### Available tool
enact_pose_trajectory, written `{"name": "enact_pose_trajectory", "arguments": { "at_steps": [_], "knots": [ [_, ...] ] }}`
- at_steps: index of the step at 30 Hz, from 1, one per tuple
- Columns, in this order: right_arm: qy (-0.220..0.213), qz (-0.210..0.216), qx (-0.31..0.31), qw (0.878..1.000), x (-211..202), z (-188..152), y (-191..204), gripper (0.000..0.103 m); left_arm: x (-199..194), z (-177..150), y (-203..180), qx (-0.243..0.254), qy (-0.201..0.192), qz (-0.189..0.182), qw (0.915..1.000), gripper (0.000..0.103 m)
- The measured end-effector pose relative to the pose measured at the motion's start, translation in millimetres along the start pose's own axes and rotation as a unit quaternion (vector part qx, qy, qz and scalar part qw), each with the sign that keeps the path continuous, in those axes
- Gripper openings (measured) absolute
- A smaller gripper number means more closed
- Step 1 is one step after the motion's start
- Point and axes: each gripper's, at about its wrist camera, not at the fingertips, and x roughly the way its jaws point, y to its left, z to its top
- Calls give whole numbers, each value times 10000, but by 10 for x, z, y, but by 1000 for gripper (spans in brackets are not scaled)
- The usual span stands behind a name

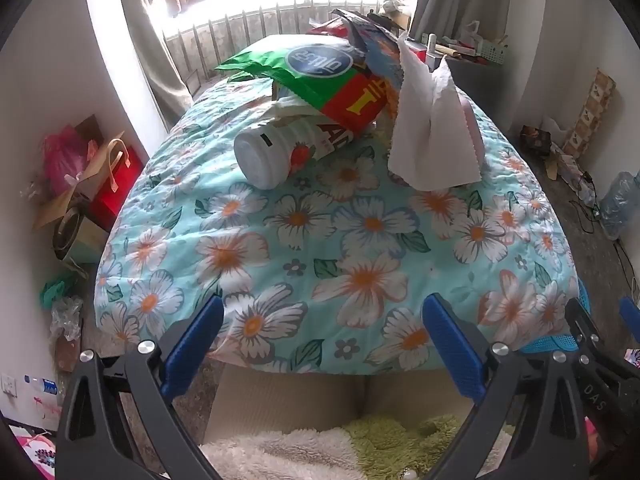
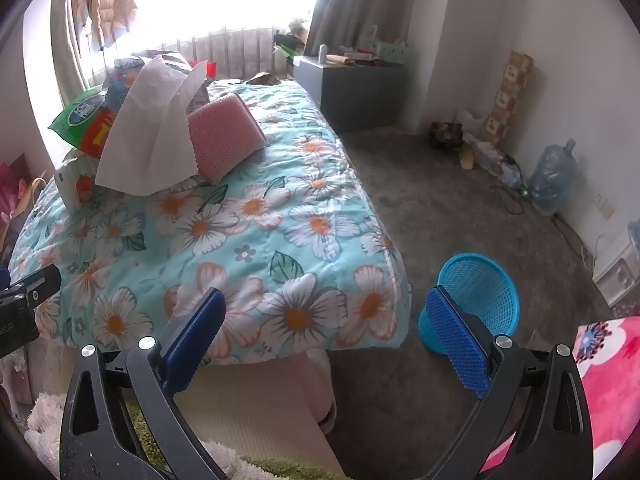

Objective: Collect trash

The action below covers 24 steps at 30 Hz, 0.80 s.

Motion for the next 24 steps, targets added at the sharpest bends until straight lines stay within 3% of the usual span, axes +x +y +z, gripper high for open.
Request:
{"name": "enact_pose_trajectory", "arguments": {
  "at_steps": [24],
  "knots": [
    [-6, -18, 12, 10000, -19, 37, 52, 96, -1, -9, 6, 20, -10, 5, 10000, 98]
  ]
}}
